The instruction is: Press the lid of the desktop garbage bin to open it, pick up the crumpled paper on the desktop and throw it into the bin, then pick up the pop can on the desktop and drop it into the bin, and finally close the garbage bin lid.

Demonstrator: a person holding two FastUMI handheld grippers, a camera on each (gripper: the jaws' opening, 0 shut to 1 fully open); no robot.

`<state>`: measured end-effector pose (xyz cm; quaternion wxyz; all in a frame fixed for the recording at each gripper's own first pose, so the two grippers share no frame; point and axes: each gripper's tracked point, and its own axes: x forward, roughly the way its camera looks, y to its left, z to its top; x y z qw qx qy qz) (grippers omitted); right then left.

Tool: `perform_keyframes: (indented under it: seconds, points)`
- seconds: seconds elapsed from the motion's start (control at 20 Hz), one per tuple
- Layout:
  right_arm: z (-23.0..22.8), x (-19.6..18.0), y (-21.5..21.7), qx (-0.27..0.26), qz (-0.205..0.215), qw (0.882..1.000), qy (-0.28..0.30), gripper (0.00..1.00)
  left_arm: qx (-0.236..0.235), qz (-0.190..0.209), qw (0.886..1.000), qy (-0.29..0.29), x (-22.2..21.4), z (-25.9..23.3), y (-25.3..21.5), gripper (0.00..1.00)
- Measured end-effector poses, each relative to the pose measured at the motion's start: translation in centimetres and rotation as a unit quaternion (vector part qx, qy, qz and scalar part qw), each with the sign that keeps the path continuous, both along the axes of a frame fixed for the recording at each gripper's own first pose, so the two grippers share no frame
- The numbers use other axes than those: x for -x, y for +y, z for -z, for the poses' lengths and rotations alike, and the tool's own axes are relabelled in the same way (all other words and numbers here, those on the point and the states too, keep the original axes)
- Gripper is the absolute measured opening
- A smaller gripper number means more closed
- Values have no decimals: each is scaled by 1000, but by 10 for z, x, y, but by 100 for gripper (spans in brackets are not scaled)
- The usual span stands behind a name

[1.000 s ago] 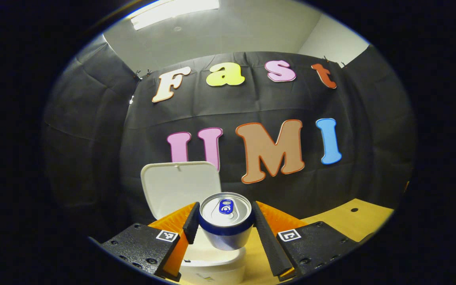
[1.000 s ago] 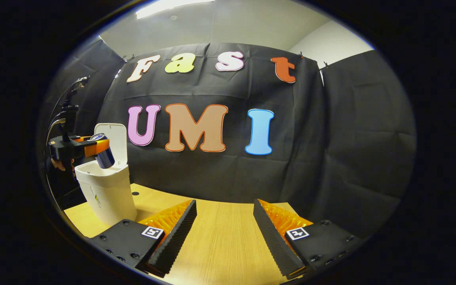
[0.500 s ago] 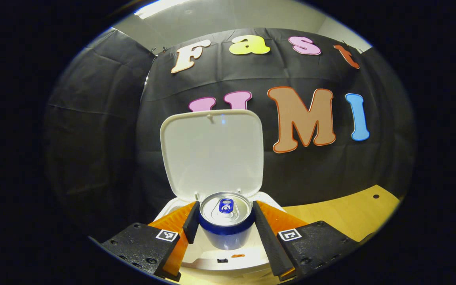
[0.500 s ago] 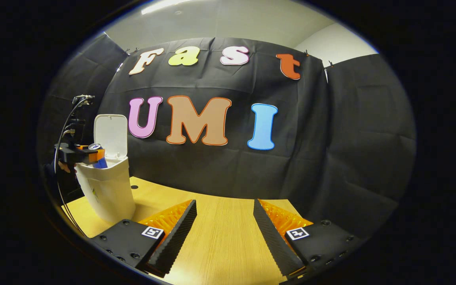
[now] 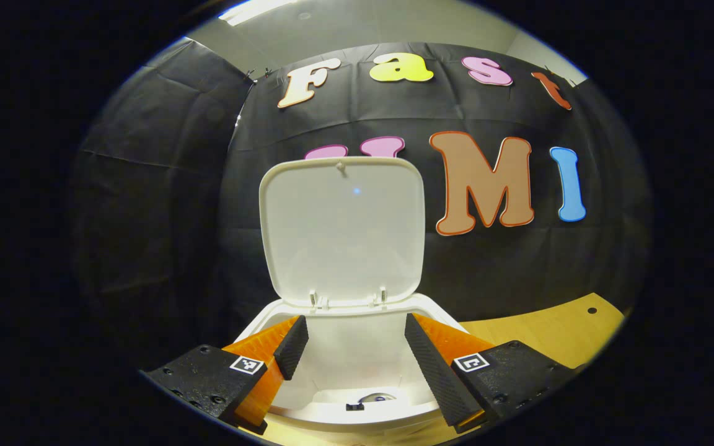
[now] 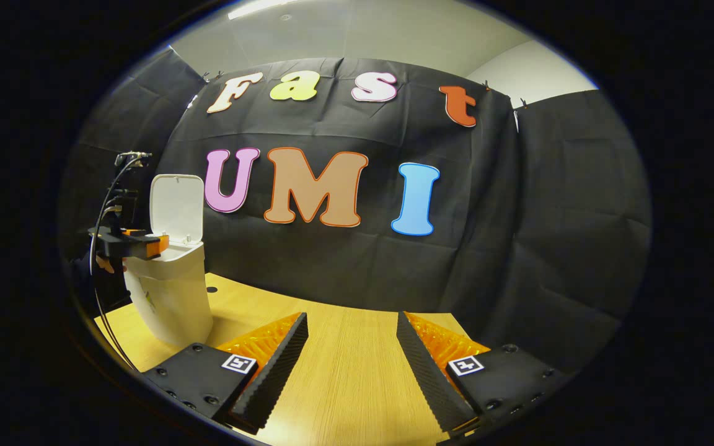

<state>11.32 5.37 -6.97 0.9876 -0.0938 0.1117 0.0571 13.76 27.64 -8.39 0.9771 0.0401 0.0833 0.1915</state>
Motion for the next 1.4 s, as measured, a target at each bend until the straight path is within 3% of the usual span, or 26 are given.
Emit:
perform_keyframes:
  seconds: [0.35,0.7,0.75,0.95,1.35,1.4]
  points:
    - [-1,2,-2,-7,-3,1000,-5,97,-29,34,996,-76,-11,-121,-19,96]
    - [8,4,-4,-19,4,1000,5,96,-48,57,991,-114,-59,-195,-11,96]
    - [8,5,-5,-18,5,1000,4,100,-42,58,991,-111,-67,-198,-7,96]
    - [9,8,-12,-14,17,1000,4,97,-6,48,995,-92,-100,-190,18,96]
    - [15,10,-15,-7,28,999,13,97,5,11,1000,7,-142,-124,66,94]
    - [15,10,-14,-6,28,1000,12,97,7,11,1000,-1,-141,-127,66,94]
